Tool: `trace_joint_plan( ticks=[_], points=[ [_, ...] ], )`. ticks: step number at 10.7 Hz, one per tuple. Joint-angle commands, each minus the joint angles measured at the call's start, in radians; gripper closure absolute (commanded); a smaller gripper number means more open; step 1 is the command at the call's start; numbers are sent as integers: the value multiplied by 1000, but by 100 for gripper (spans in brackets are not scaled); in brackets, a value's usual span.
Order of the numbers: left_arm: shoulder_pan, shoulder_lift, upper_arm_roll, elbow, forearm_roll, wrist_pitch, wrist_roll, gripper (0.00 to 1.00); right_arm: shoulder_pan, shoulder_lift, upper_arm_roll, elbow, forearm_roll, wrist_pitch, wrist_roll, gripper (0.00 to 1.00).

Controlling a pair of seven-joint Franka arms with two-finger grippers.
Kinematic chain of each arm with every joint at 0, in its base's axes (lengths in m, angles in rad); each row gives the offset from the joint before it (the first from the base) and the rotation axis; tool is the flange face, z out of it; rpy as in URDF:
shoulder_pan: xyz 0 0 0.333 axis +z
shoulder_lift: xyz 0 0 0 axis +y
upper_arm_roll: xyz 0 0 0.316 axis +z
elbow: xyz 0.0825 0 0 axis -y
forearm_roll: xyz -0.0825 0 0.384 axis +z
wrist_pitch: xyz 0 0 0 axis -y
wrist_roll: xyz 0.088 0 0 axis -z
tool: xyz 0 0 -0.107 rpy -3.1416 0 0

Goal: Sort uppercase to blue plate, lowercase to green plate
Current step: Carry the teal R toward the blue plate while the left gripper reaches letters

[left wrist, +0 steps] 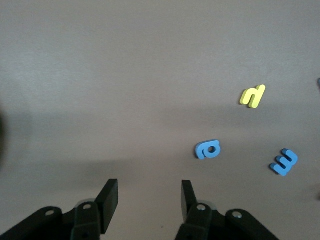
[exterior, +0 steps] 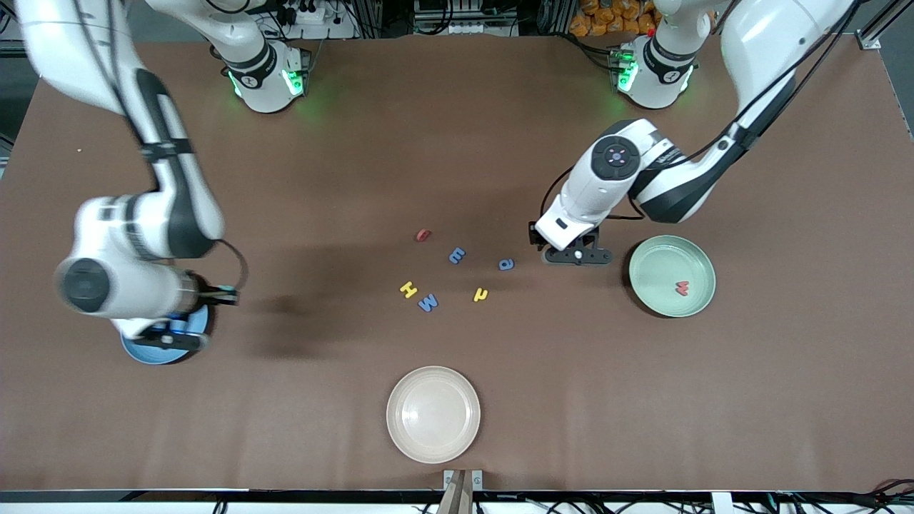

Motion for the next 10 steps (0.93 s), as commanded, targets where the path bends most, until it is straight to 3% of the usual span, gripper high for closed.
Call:
trace_joint_plan(
  ticks=[1,4,7,9,10],
  points=[
    [-149,0,109,55,-12,7,-75,38,-99,-51,20,-49,-7,-15,-179,100],
    [-275,31,227,98,-12,38,-157,38,-178,-49,20,-35,-5,-15,-343,99],
    [-303,94,247,156,-12,39,-233,36,-244,-48,20,29,1,-12,-553,88],
    [-414,97,345,177,-14,50,-260,34,-290,-41,23,45,36,3,-652,85],
    [-475,107,394,194,-14,58,-284,34,-281,-41,23,48,41,6,-651,77]
  ],
)
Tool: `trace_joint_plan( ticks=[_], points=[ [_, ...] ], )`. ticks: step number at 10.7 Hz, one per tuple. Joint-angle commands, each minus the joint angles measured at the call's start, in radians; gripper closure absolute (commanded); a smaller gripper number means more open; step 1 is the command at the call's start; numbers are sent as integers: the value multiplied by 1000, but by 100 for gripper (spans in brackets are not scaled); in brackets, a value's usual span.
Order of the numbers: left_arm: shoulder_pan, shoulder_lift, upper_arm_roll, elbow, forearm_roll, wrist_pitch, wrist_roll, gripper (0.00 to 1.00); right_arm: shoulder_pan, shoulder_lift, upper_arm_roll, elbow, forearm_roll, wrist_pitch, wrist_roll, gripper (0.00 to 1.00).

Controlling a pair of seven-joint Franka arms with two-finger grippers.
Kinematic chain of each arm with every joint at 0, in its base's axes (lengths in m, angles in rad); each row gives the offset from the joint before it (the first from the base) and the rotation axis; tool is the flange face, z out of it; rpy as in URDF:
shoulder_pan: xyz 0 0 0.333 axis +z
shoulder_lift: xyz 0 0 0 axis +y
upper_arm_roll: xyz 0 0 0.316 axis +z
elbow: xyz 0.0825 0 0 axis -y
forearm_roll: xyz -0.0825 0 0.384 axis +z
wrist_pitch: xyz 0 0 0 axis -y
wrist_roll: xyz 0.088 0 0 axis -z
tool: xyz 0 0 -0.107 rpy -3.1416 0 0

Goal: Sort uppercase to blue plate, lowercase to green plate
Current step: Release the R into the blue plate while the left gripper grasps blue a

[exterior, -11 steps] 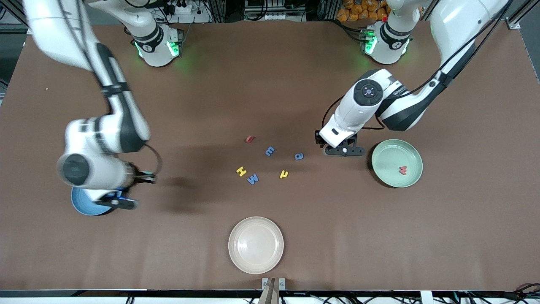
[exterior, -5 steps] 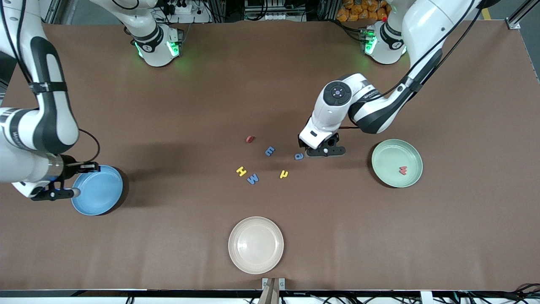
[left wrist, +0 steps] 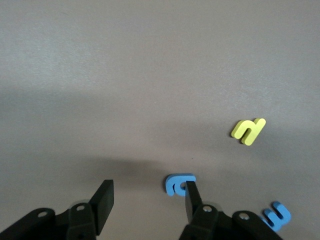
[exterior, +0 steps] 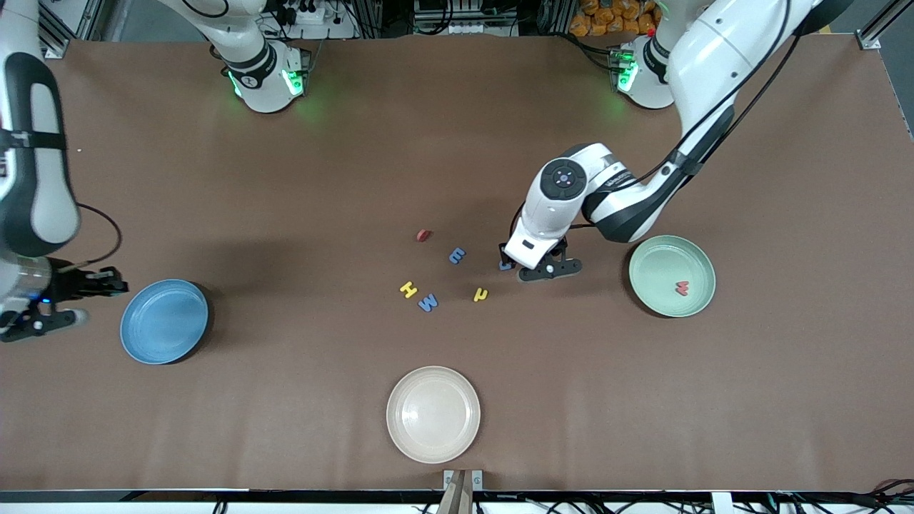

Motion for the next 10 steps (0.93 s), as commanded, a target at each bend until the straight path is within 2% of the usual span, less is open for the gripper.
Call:
trace_joint_plan(
  ticks=[1,2,5,7,10],
  points=[
    [-140,26,100,55,-14,8,-65,34,1,-11,21,2,18,11,-17,36],
    [-160,31,115,57,-14,11,-68,34,5,-9,22,2,18,17,-17,0],
    [-162,43,125,55,-5,43,-86,34,33,-8,25,0,23,15,-11,0],
    [-162,56,132,55,40,61,-92,34,71,-8,25,-4,21,14,71,0],
    [-160,60,134,55,40,84,-102,34,143,-8,24,-17,20,11,220,0]
  ],
)
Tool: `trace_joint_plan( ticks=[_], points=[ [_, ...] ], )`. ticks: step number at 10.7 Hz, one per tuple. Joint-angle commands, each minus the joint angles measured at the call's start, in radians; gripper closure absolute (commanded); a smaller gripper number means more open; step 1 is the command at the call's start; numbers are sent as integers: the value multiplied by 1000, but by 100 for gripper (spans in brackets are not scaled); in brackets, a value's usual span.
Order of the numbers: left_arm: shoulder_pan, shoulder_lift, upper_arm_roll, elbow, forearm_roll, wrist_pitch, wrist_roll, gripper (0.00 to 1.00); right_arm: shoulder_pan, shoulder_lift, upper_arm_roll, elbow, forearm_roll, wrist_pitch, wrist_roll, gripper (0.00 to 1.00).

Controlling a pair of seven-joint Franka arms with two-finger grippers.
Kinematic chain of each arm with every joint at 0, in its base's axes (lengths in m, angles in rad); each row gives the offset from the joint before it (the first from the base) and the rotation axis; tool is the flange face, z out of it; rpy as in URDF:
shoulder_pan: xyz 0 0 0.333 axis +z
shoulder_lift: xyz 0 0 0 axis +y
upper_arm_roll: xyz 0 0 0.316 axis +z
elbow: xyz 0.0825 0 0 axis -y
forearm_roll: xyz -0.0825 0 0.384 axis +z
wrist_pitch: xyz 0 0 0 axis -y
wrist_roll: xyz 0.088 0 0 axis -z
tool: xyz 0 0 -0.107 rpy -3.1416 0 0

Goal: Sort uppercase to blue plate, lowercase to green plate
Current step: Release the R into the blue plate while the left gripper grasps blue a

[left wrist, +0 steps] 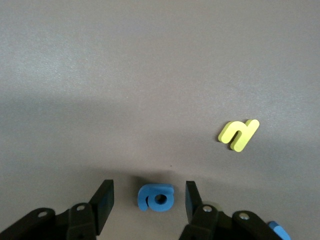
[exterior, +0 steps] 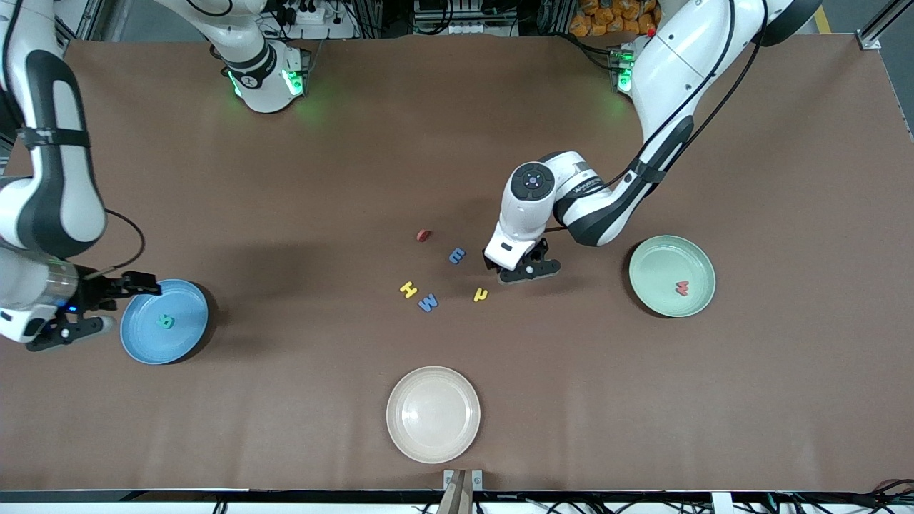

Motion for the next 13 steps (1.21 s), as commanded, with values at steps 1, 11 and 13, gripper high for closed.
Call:
trace_joint_plan(
  ticks=[1,11,13],
  points=[
    [-5,18,2,14,28,20,-28,34,41,-9,-3,-24,8,3,92,0],
    [-22,66,8,17,56,33,-25,40,180,11,-3,-39,-3,7,433,0],
    [-22,69,8,19,56,33,-23,51,200,19,-3,-39,-3,19,472,0]
  ],
)
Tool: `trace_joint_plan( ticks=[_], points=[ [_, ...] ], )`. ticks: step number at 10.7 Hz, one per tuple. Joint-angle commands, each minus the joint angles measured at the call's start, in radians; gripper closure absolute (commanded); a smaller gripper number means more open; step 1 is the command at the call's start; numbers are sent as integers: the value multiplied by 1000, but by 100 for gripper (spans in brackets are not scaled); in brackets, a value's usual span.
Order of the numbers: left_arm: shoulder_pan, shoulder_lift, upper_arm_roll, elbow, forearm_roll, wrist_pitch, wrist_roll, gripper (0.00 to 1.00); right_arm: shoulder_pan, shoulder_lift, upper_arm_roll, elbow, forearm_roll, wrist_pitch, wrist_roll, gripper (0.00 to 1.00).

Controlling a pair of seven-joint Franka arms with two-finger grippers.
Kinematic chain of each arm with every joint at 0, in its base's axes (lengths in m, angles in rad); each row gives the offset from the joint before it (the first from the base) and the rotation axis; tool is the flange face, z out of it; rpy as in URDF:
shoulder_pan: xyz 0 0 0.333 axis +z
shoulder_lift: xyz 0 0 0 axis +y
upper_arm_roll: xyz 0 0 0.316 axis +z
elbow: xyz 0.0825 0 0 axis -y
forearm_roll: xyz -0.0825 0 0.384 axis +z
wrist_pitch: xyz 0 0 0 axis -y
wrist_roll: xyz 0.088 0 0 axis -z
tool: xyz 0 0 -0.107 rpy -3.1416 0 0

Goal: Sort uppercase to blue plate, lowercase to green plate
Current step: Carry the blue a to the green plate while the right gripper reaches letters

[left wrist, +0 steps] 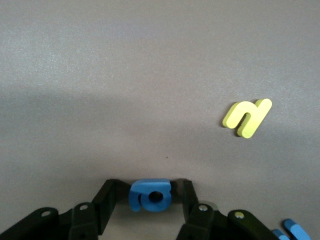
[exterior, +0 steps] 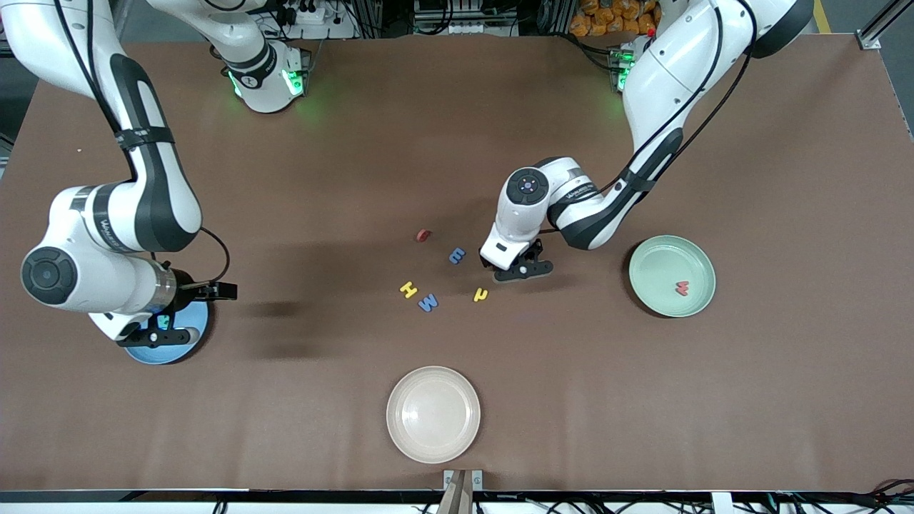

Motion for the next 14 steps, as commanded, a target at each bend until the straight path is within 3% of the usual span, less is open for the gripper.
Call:
trace_joint_plan(
  ticks=[1,8,14],
  points=[
    [-12,18,7,17,32,8,-20,57,31,4,-4,-9,-2,20,72,0],
    [-11,14,7,30,35,-2,-2,72,118,39,-4,-9,-2,64,324,0],
    [18,-35,7,95,16,-211,199,88,207,59,-2,-11,7,107,594,0]
  ],
)
